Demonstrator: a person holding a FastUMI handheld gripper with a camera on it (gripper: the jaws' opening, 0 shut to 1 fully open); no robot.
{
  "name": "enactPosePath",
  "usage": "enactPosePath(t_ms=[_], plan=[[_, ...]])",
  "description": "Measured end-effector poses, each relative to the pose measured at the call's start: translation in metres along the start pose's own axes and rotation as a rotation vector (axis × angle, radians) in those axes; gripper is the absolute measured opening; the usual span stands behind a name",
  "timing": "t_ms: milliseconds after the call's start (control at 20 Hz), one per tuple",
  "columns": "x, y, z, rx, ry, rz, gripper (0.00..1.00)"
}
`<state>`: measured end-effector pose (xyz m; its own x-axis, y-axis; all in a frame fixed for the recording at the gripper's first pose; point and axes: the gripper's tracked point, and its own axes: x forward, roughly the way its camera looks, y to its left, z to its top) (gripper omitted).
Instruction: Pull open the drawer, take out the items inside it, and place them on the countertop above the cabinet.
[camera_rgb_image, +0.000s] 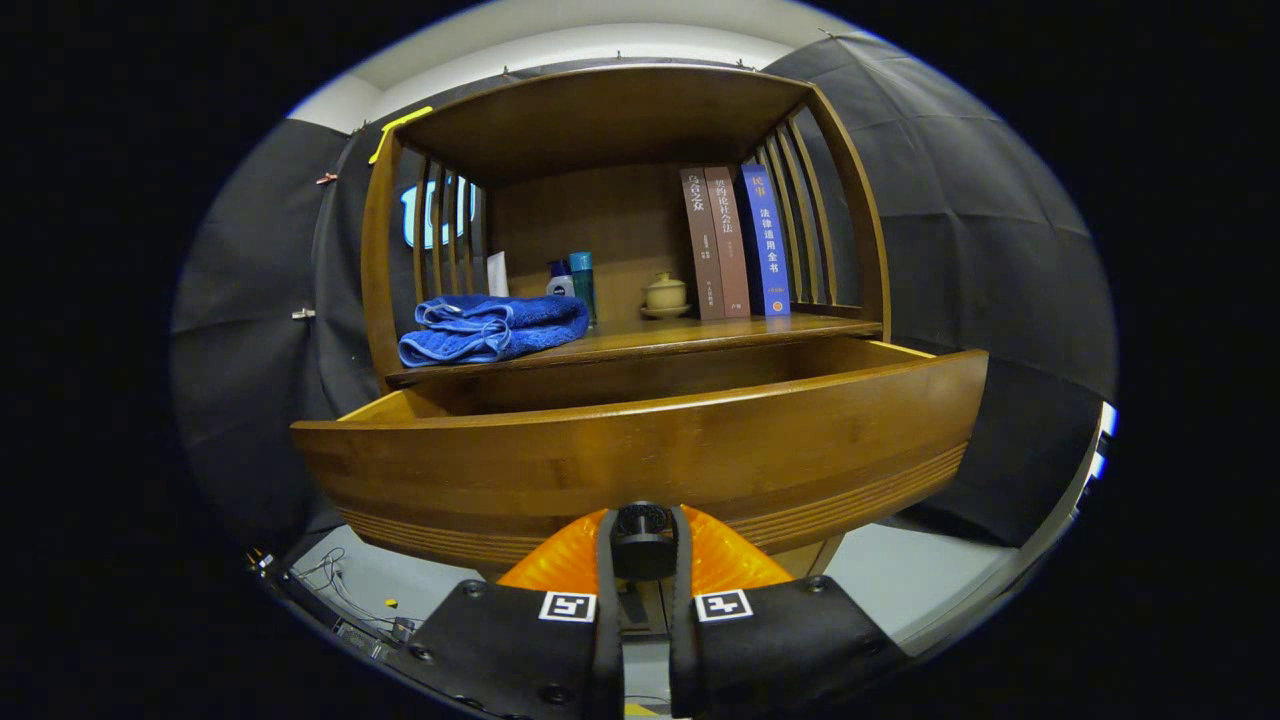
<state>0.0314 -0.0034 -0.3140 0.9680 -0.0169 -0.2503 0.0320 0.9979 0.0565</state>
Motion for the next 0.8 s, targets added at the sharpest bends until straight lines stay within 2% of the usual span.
enactPosePath(t_ms=[350,400,450,700,800], plan=[[-0.001,0.000,-0.007,-0.016,0.010,-0.009,0.22],[-0.001,0.000,-0.003,-0.017,0.013,-0.007,0.26],[-0.002,0.001,-0.008,-0.018,0.021,0.006,0.31],[-0.021,0.003,-0.007,-0.039,0.035,0.053,1.00],[-0.038,0.008,0.008,-0.058,0.022,0.082,0.99]])
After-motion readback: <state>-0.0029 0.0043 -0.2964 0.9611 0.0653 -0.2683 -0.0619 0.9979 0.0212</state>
